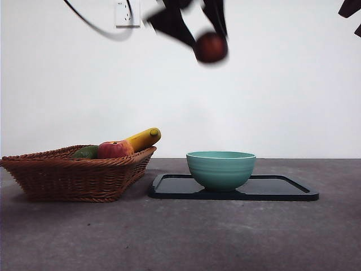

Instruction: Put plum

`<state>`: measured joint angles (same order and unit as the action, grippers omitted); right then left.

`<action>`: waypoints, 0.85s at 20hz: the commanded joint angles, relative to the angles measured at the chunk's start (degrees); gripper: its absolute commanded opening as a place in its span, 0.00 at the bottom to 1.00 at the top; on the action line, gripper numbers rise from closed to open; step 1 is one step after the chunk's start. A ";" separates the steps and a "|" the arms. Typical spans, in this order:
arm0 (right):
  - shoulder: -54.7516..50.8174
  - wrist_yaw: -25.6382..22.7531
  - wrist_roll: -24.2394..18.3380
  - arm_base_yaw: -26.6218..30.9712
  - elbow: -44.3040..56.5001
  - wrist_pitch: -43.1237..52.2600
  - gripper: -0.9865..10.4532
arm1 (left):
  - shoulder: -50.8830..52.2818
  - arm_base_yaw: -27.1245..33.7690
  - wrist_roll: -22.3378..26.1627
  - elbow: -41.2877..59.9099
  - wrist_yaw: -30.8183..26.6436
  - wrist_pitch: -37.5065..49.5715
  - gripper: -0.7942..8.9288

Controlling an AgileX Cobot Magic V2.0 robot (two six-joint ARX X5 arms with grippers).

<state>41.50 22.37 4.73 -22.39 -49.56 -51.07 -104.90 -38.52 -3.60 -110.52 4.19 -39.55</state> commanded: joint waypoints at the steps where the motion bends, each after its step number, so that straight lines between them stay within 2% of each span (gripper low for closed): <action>1: 0.20 0.15 -0.31 -0.26 -0.44 0.26 0.25 | 4.96 1.18 1.29 -1.62 -0.20 -2.40 0.36; 7: -0.52 0.13 -0.79 -0.26 -0.44 0.48 0.25 | 19.47 6.95 1.36 -1.27 -0.37 -14.25 0.36; 10: -0.52 0.13 -0.92 -0.26 -0.44 0.46 0.25 | 25.35 11.63 1.38 2.89 -0.42 -18.21 0.36; 13: -0.52 0.13 -0.92 -0.26 -0.44 0.46 0.25 | 33.57 15.61 1.14 16.46 -0.42 -14.40 0.36; 17: -0.52 0.13 -0.90 -0.26 -0.44 0.46 0.25 | 42.88 18.97 1.11 36.57 -0.42 -1.60 0.36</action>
<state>40.73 22.39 4.47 -22.39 -49.56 -50.98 -61.41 -19.31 -2.83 -73.76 3.79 -42.41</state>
